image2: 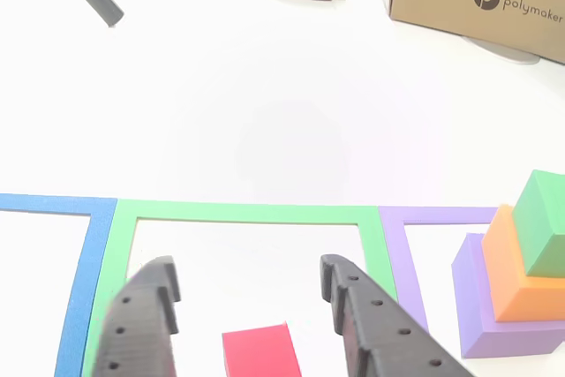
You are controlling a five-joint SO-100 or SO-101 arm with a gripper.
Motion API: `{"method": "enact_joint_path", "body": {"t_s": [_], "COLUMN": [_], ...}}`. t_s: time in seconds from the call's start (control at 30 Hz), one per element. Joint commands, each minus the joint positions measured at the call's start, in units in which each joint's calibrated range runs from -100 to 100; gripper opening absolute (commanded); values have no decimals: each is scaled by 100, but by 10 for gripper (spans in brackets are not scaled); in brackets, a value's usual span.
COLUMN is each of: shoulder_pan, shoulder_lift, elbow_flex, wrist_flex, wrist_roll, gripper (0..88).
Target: Tower of hanoi
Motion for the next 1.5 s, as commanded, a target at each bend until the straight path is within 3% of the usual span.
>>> {"method": "enact_joint_path", "body": {"t_s": [0.0,0.2,0.33,0.43,0.77,0.97,1.27,1.47], "shoulder_pan": [197,331,466,609,1520,2153,2853,3265], "shoulder_lift": [-1555,-3614,-5067,-5576,-5164,-4260,-4017,-4357], "elbow_flex": [171,126,-792,-1647,-6629,-9629,-9901,-8465], "wrist_flex": [1040,3413,6401,8044,13170,15388,15486,14571], "wrist_roll": [36,36,36,36,36,36,36,36], "gripper": [1,1,1,1,1,0,1,126]}}
